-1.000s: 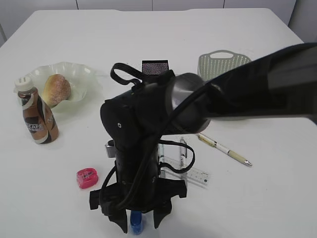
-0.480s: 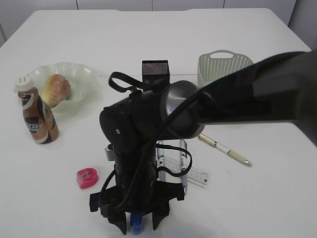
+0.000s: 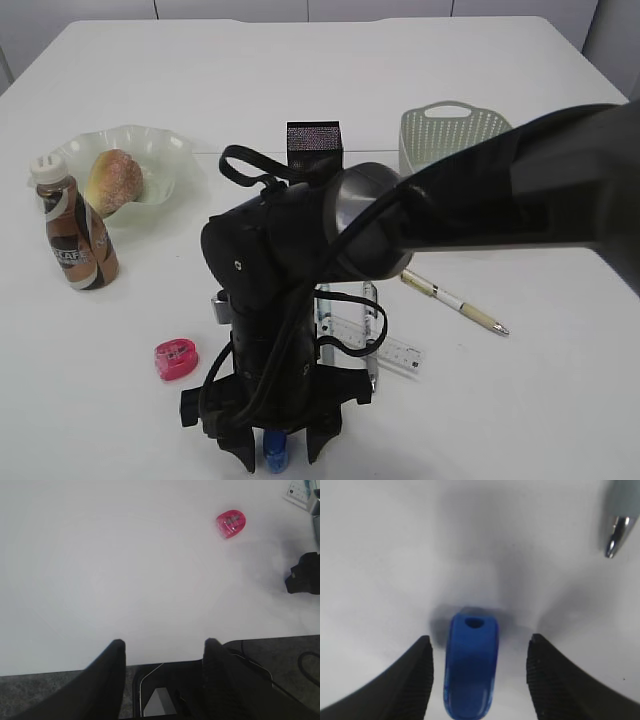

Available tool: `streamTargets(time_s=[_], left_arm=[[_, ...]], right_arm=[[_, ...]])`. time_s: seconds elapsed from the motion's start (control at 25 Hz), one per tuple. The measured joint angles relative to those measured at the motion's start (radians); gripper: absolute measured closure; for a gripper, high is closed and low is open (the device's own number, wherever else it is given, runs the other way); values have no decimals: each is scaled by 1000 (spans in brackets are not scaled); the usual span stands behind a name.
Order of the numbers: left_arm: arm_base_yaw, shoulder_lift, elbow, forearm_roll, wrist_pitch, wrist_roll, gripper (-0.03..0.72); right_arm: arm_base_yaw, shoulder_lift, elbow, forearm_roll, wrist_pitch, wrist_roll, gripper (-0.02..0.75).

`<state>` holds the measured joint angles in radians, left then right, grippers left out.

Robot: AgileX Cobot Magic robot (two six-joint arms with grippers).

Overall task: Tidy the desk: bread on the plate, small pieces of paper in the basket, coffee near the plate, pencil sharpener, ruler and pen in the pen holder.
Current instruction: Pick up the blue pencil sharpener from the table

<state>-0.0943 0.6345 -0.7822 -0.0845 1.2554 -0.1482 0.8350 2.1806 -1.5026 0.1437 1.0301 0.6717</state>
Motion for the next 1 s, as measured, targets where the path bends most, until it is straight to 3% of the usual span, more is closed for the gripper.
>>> streamTargets(time_s=[0.12,0.28,0.4,1.0], left_arm=[[0,0,0,0,0,0,319],[0,0,0,0,0,0,319],[0,0,0,0,0,0,319],[0,0,0,8,0,0,319]], right_arm=[[0,0,0,0,0,0,339],[0,0,0,0,0,0,482],[0,0,0,-2,0,0,545],[2,0,-117,-80,165,-214,552]])
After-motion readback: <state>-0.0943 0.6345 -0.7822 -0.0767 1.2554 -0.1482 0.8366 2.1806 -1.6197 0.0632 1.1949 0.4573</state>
